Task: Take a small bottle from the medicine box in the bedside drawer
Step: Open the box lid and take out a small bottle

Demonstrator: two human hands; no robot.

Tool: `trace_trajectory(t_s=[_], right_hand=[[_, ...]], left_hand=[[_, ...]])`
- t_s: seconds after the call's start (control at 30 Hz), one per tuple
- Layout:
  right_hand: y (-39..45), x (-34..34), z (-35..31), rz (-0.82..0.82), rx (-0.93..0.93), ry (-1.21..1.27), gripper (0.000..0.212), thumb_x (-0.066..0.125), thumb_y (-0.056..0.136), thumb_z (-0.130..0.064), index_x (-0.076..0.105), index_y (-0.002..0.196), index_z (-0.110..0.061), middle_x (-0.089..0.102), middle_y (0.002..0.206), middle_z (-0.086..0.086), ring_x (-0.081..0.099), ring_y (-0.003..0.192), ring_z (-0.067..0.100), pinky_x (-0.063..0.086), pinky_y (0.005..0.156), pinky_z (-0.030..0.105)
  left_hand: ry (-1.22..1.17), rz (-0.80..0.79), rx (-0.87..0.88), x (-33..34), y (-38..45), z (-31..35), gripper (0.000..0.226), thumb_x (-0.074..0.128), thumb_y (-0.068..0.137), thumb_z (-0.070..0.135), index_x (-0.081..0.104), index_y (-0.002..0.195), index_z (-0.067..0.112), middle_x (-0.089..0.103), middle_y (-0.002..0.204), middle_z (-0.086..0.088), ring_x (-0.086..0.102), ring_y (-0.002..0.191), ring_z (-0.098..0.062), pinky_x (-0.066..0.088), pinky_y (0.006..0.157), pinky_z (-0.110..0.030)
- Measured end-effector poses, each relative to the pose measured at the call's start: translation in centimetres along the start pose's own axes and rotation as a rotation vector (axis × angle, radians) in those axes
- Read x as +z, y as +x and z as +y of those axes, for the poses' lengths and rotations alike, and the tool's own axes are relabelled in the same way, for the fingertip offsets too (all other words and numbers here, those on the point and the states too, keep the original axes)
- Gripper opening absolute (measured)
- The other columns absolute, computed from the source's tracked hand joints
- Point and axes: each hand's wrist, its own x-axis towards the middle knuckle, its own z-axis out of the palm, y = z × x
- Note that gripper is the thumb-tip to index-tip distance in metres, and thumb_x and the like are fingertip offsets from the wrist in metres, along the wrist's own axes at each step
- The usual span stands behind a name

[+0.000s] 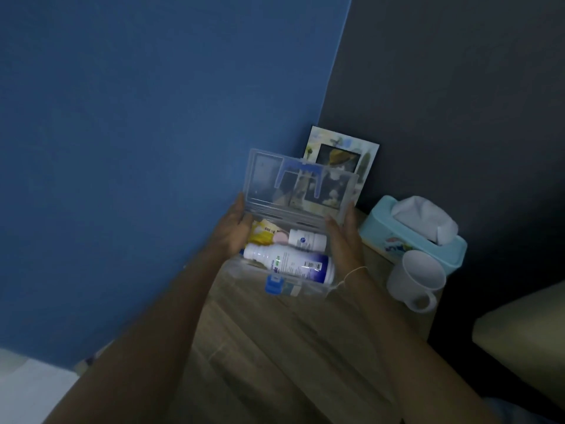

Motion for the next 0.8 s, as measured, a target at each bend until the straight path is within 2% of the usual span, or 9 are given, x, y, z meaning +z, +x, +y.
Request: trace_trajectory(t_s=[0.07, 0.13, 0.23, 0.33, 0.57, 0.67, 0.73, 0.8], right_hand=[[0.3, 0.2, 0.5, -0.006, -0.011, -0.062, 0.075, 0.051, 0.094, -0.042, 0.004, 0.152, -0.031, 0.013, 0.160, -0.008, 0.018, 0.143, 0.008, 0.018, 0.118, 0.032], [0.7, 0.4, 0.9, -0.007, -0.024, -0.129, 0.078, 0.050, 0.095, -0.042, 0.000, 0.153, -0.028, 0.005, 0.161, -0.009, 0.011, 0.137, -0.003, 0.012, 0.112, 0.021], [1.0, 0.6, 1.2, -0.005, -0.039, -0.249, 0.081, 0.051, 0.095, -0.041, -0.004, 0.153, -0.024, 0.002, 0.161, -0.008, 0.009, 0.126, -0.009, 0.006, 0.105, 0.014], [0.9, 0.8, 1.3, -0.011, -0.039, -0.286, 0.083, 0.050, 0.095, -0.043, -0.007, 0.152, -0.023, 0.000, 0.161, -0.007, 0.007, 0.125, -0.010, 0.005, 0.105, 0.014], [0.3, 0.6, 1.2, -0.019, -0.021, -0.306, 0.076, 0.044, 0.097, -0.042, -0.006, 0.152, -0.024, 0.004, 0.161, -0.008, 0.011, 0.122, -0.009, 0.008, 0.105, 0.018], [-0.1, 0.4, 0.8, -0.025, -0.020, -0.306, 0.075, 0.043, 0.098, -0.042, -0.005, 0.153, -0.023, 0.003, 0.161, -0.007, 0.011, 0.127, -0.007, 0.008, 0.105, 0.017], [-0.5, 0.1, 0.4, -0.011, -0.036, -0.342, 0.076, 0.044, 0.097, -0.044, -0.002, 0.153, -0.020, 0.001, 0.162, -0.005, 0.008, 0.141, 0.001, 0.006, 0.109, 0.019], [-1.4, -0.2, 0.3, 0.023, -0.080, -0.407, 0.077, 0.045, 0.096, -0.045, 0.001, 0.153, -0.019, 0.001, 0.162, -0.002, 0.006, 0.147, 0.012, 0.006, 0.115, 0.024]], left_hand=[[-0.010, 0.007, 0.012, 0.4, 0.0, -0.5, 0.056, 0.029, 0.101, 0.022, 0.006, 0.152, 0.021, 0.011, 0.160, 0.000, 0.015, 0.147, -0.016, 0.008, 0.116, -0.024], [-0.009, 0.000, 0.018, 0.5, 0.0, -0.9, 0.056, 0.029, 0.101, 0.023, 0.005, 0.152, 0.022, 0.010, 0.160, 0.001, 0.015, 0.146, -0.016, 0.009, 0.113, -0.022], [0.002, -0.012, 0.019, 0.6, 0.1, -1.1, 0.057, 0.028, 0.101, 0.025, 0.002, 0.151, 0.024, 0.008, 0.161, 0.003, 0.014, 0.146, -0.015, 0.008, 0.113, -0.022], [0.013, -0.004, 0.026, 0.7, 0.1, -1.2, 0.057, 0.028, 0.101, 0.025, 0.002, 0.151, 0.024, 0.008, 0.161, 0.005, 0.014, 0.146, -0.014, 0.007, 0.112, -0.021], [0.034, 0.000, 0.038, 1.0, -0.1, -1.8, 0.058, 0.028, 0.101, 0.027, -0.001, 0.151, 0.024, 0.005, 0.161, 0.004, 0.013, 0.146, -0.015, 0.009, 0.117, -0.028], [0.034, 0.009, 0.051, 1.1, -0.4, -1.5, 0.059, 0.030, 0.100, 0.025, 0.001, 0.151, 0.021, 0.005, 0.161, 0.002, 0.011, 0.147, -0.016, 0.007, 0.117, -0.028], [0.082, 0.088, 0.101, 1.0, -0.8, -1.0, 0.059, 0.034, 0.099, 0.020, 0.006, 0.151, 0.016, 0.010, 0.161, -0.003, 0.011, 0.147, -0.019, 0.005, 0.120, -0.034], [0.150, 0.231, 0.211, 0.8, -1.5, -0.3, 0.057, 0.041, 0.096, 0.013, 0.020, 0.149, 0.009, 0.026, 0.156, -0.012, 0.024, 0.143, -0.025, 0.014, 0.120, -0.039]])
